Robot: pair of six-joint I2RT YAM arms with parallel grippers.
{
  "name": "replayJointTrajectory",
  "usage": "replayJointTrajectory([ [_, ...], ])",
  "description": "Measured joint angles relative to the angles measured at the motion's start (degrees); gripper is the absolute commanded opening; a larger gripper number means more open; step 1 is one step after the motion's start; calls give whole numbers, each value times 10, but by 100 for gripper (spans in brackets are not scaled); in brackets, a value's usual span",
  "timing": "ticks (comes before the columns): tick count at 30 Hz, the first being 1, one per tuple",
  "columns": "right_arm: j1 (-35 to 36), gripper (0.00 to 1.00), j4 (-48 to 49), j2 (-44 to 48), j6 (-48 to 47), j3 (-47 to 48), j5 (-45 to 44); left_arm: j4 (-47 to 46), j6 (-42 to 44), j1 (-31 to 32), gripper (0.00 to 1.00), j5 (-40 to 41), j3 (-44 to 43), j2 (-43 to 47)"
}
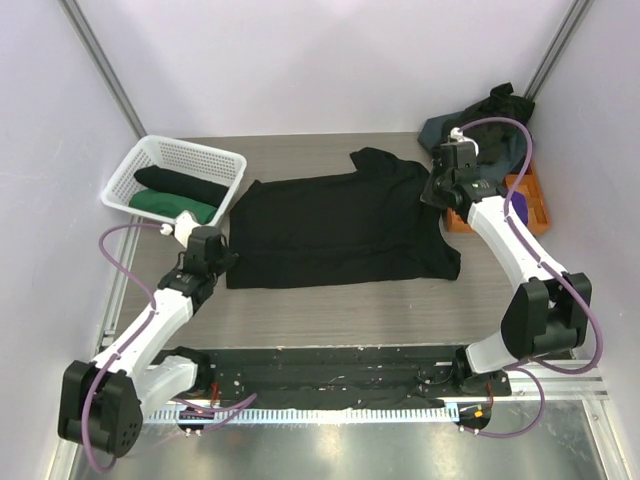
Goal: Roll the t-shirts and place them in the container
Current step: Fold the T-shirt at the center of the board.
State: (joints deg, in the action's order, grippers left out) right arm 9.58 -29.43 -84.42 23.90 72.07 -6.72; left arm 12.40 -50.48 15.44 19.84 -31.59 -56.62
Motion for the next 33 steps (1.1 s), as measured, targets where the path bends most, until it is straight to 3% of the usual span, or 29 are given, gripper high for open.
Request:
replayJointTrajectory([
  [33,-46,1,19,-147,-26,101,97,-66,30,-28,0,-25,-41,-133],
])
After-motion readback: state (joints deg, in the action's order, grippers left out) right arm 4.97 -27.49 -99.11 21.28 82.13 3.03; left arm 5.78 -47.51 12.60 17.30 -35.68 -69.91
